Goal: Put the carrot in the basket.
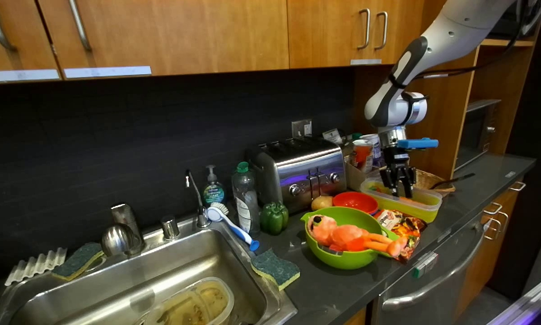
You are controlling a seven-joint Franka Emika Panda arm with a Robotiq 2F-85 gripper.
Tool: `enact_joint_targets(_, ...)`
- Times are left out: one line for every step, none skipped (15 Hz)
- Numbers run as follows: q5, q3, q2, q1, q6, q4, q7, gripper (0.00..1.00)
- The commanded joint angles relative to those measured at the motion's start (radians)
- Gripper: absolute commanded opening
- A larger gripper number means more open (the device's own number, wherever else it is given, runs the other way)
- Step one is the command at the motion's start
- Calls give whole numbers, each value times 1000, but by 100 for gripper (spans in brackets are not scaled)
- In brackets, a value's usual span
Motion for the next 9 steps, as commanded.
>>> enact_joint_targets(-7, 6, -9, 7, 9, -13, 21, 62)
enact_joint_targets(-6, 6, -9, 7, 9, -13, 21, 63)
enact_joint_targets(-6, 7, -9, 7, 9, -14, 21, 62)
enact_joint_targets(-6, 8, -8, 6, 9, -14, 20, 63)
enact_joint_targets(-6, 8, -7, 6, 8, -14, 19, 61)
enact_joint_targets(-5, 9, -4, 4, 7, -13, 15, 62)
enact_joint_targets(-5, 9, -2, 4, 8, -12, 13, 62)
enact_joint_targets(-5, 9, 0, 4, 6, -10, 12, 63)
enact_joint_targets(-6, 9, 2, 3, 6, -9, 11, 62)
